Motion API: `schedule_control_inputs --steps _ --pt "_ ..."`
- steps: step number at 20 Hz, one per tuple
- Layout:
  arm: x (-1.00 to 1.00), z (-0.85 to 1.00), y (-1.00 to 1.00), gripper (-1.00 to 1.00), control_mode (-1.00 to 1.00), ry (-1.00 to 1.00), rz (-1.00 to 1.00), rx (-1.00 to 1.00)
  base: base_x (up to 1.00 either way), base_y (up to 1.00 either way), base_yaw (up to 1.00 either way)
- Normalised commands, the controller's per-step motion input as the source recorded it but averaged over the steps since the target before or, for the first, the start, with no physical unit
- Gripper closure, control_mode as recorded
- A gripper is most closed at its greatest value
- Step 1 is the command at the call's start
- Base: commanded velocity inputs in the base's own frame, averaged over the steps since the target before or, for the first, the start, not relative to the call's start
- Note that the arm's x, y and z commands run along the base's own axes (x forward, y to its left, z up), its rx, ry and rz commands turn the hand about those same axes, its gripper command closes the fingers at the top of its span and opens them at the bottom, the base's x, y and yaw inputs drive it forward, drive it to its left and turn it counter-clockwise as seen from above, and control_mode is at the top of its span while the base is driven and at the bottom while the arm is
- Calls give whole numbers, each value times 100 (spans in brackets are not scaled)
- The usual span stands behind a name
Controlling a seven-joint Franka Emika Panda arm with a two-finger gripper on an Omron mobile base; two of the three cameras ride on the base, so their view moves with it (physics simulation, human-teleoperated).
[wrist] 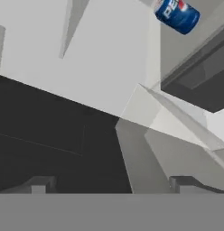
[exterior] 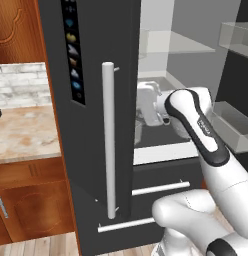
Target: Open the fridge, grab two sodas, and place both sodas inside the bowl with ice on the dining counter.
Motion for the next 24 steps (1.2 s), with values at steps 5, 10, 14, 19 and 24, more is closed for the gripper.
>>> schedule_control_inputs --steps 5,10,14,19,24 --pt "-3 0 96 -100 -100 9 16 0 0 0 0" --pt "-14 0 100 -100 -100 2 18 0 0 0 0" --pt "-16 -2 100 -100 -100 0 16 0 0 0 0" --pt "-24 -2 100 -100 -100 -1 9 -5 0 0 0" --pt "-37 0 80 -100 -100 -10 1 -11 0 0 0"
